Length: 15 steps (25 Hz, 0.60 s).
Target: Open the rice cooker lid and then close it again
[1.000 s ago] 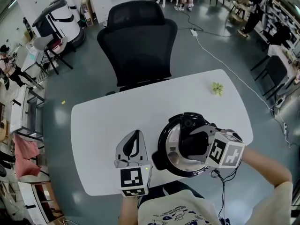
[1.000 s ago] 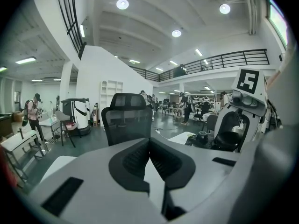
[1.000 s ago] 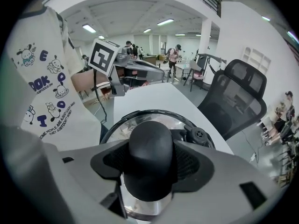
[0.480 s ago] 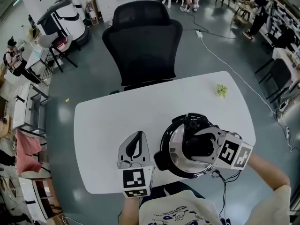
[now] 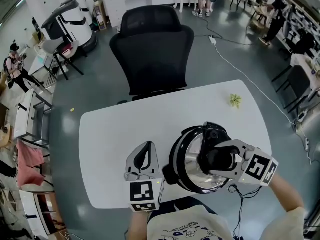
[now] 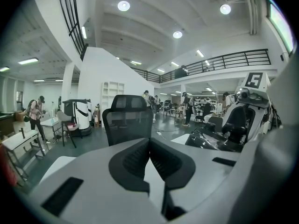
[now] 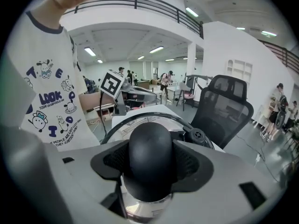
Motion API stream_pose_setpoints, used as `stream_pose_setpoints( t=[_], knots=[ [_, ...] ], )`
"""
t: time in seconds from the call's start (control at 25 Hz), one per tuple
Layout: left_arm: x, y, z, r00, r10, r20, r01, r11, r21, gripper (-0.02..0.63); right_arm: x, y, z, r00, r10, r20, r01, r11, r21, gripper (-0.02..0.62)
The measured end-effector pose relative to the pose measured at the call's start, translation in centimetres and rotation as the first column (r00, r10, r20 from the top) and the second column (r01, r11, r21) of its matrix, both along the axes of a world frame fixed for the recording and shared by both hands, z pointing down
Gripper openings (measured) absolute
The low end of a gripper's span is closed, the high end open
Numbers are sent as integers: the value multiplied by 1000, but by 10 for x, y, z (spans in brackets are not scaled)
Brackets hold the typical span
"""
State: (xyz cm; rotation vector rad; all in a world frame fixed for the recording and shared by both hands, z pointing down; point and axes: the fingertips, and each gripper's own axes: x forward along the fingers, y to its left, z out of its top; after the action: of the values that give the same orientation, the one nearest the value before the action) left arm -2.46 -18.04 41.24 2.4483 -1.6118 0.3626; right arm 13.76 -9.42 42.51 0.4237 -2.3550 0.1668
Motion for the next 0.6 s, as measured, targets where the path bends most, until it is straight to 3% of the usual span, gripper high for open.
stream_pose_setpoints(
  t=[0.36, 0.6],
  knots=[
    [19, 4, -10, 999, 39, -9, -39, 999, 18, 14, 16, 6, -35, 995, 15, 94, -23, 995, 95, 293],
    [32, 7, -28, 998, 57, -18, -56, 998, 42, 14, 41, 1, -82, 935, 184, 302, -214, 974, 69, 293]
  ],
)
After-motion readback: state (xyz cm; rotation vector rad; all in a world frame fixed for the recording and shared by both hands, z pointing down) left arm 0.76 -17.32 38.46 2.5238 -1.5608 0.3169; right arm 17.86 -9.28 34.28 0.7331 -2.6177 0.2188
